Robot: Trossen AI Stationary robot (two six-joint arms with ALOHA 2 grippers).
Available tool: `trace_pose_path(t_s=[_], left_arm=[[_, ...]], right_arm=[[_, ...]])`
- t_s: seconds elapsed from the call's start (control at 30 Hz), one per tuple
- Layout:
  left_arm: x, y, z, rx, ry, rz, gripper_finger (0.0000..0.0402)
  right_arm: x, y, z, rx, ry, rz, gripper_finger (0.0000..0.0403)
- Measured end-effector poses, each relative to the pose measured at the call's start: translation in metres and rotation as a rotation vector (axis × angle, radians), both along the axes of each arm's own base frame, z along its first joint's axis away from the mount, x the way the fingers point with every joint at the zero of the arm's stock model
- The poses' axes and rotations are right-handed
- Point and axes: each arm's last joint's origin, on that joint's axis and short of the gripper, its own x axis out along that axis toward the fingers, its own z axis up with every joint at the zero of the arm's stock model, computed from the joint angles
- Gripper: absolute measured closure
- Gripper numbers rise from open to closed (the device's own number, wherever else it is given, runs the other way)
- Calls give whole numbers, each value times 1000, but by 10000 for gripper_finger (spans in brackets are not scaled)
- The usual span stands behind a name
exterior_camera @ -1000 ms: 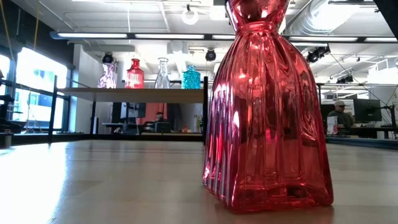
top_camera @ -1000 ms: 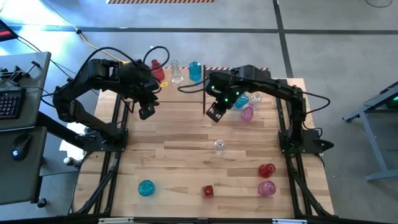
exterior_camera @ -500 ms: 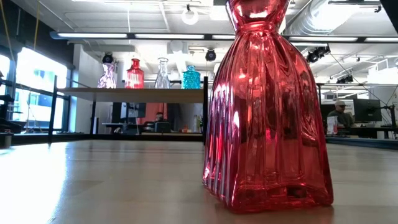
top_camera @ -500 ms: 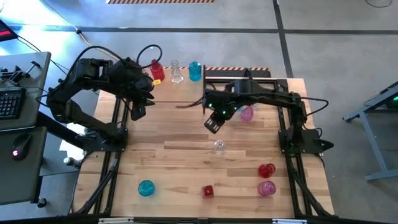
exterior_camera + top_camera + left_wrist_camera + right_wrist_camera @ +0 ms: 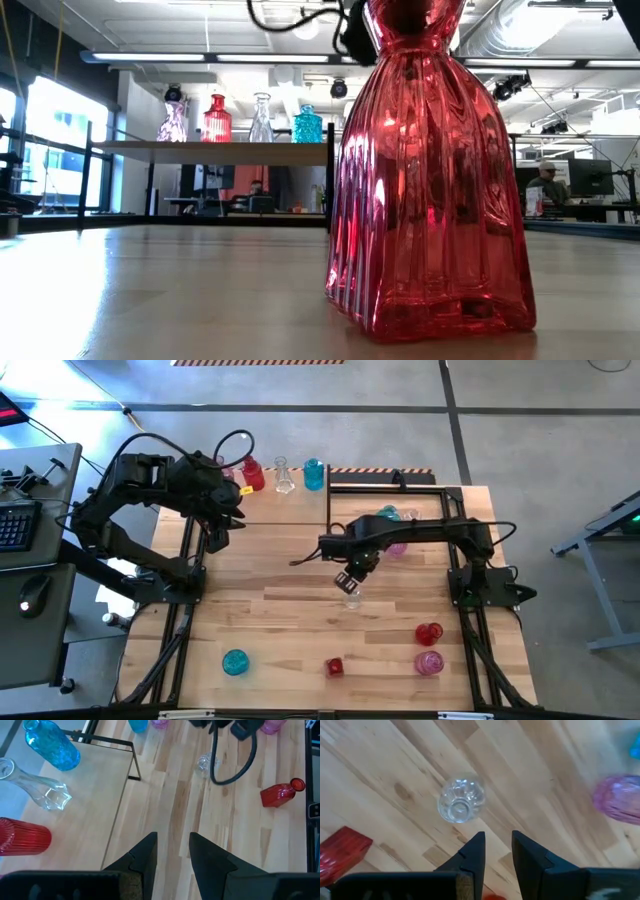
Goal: Sort vases onto shelf
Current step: Put the bottom transparent vase on the shelf aligned with the other transparent vase
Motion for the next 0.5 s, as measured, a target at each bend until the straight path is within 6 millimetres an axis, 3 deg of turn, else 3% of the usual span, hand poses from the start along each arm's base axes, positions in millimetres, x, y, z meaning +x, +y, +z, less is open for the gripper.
trace_pose_path(t_s=[0.5], left_arm=[[0, 0, 0, -14, -3, 20, 298]], right_arm=[[1, 12, -54, 71, 11, 63, 327]])
